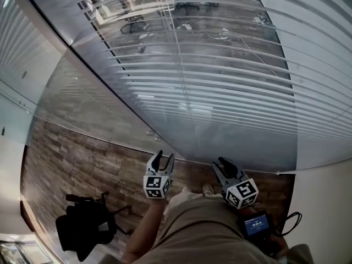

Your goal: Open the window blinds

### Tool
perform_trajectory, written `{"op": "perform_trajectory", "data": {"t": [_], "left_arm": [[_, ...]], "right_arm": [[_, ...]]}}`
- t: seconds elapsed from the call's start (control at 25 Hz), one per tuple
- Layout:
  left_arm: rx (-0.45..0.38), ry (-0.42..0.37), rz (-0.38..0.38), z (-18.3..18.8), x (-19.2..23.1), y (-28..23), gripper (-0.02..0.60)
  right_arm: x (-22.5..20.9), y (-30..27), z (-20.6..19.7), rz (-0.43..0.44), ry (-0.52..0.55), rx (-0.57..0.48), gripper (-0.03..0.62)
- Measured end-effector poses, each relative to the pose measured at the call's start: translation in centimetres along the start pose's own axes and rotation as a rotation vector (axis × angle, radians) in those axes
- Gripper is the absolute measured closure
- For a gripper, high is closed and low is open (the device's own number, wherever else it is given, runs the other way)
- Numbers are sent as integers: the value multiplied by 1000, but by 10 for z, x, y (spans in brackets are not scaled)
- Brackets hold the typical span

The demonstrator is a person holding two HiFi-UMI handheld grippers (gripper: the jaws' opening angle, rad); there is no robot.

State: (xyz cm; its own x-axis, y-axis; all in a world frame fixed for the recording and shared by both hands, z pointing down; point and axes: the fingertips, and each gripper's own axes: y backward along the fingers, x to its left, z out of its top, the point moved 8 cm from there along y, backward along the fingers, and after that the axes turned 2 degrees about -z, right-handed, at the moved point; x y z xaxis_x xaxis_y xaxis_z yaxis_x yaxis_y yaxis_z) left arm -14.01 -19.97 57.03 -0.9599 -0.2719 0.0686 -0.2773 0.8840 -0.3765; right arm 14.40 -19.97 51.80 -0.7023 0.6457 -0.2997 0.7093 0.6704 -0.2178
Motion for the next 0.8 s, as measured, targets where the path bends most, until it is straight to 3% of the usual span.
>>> {"op": "perform_trajectory", "data": {"t": [0.48,0.8], "left_arm": [[-3,52,16,-2,-20,5,370],[10,52,-24,-3,-17,6,370]], "right_arm": [[-10,9,1,13,-1,21,470],[-2,3,-1,0,-14,7,470]]}}
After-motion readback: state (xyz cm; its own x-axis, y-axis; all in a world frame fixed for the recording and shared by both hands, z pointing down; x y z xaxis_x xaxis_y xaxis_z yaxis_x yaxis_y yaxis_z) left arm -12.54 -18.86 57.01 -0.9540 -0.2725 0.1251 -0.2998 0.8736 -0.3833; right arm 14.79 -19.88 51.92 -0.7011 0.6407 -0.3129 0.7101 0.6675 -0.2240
